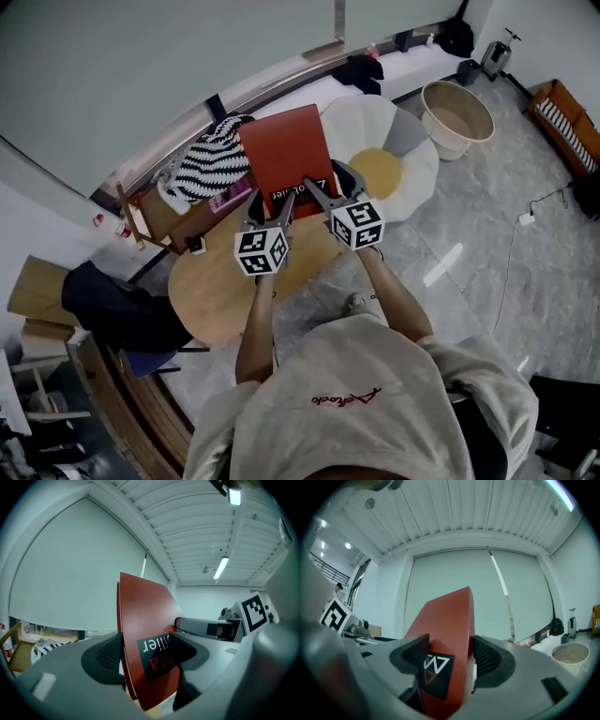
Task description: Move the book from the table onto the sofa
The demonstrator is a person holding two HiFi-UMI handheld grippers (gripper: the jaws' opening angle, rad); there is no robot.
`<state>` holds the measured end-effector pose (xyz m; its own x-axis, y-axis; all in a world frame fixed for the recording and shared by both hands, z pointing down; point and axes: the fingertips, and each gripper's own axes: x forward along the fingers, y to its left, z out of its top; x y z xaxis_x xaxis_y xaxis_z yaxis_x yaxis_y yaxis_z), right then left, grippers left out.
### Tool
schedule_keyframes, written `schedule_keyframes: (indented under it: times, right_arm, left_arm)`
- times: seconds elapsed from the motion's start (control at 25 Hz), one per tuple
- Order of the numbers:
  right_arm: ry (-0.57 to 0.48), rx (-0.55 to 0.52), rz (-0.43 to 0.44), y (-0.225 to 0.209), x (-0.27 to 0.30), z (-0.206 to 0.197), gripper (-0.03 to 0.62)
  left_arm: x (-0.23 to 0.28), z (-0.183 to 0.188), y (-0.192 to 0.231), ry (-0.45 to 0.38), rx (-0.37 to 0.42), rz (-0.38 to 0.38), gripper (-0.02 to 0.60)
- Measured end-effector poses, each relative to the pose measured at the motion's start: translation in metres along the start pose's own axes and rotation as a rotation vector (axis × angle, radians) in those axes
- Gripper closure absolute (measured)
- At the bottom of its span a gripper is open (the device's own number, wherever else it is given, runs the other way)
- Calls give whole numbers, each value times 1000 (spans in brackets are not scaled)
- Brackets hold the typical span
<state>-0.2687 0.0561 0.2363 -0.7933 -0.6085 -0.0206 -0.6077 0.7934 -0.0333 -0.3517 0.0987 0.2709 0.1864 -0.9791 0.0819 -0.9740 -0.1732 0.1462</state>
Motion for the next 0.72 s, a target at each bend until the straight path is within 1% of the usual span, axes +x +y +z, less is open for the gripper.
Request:
schedule_keyframes:
  times: [0.4, 0.72]
  right_arm:
    - [-16, -18, -225, -83, -78, 14, 309]
    - [-28, -4, -366, -151, -149, 15, 309]
  left_arm:
    - [57, -1, -97, 13, 10, -216, 287]
    - [97, -11, -186, 41, 26, -350, 287]
